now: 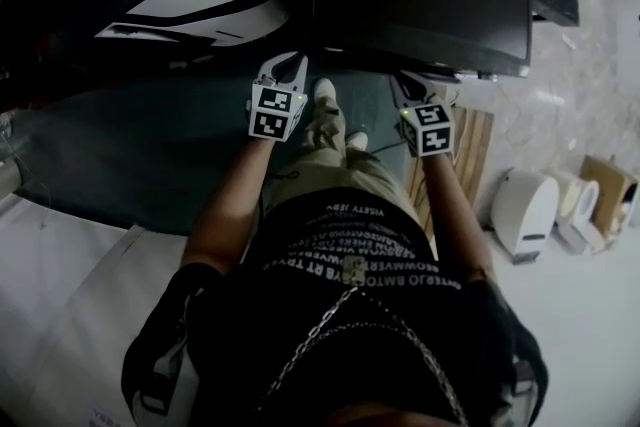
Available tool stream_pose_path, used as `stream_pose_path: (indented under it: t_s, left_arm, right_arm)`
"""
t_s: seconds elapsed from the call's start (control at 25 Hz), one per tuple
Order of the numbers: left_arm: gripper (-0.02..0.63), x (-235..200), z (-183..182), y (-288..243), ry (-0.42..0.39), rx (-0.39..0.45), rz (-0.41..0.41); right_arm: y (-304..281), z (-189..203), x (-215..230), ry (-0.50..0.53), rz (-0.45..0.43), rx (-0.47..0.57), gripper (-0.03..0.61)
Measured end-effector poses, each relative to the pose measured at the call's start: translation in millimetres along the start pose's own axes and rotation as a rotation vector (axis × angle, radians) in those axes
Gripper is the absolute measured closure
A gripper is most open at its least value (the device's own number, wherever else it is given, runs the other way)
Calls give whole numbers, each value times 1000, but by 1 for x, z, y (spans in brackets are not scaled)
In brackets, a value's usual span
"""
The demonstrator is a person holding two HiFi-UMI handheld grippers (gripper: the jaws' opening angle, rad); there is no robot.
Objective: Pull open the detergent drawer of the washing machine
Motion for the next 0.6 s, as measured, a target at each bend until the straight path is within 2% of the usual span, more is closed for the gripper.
stream_pose_path:
  t_s: [0.16,0.24,0.32,0.36,0.6]
  left_arm:
    - [609,-8,0,-18,-5,-27,18]
    - [587,-12,0,-26,-3,-37,28]
    - [539,-14,0,-33,-2,-53,42]
    - [532,-14,0,-36,-5,-61,50]
    - [509,-14,-4,-48,-35,-87,87]
  right_arm:
    - [-14,1,8,-19,27,-34,575]
    - [-20,0,9,-31,34,-52,571]
    - [-25,1,12,-40,38,-69,487]
    - [-28,1,14,-46,38,-75,474]
    - [-39,-5,16,-43,25,-78,466]
Point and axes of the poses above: the fingertips, and each gripper's own axes: y backward along the fingers, x to its right, z out of its underside, the point moved 10 cm from there along y, backward along the fingers, and after that the axes turned 5 degrees about -x, right-handed, at the moved point
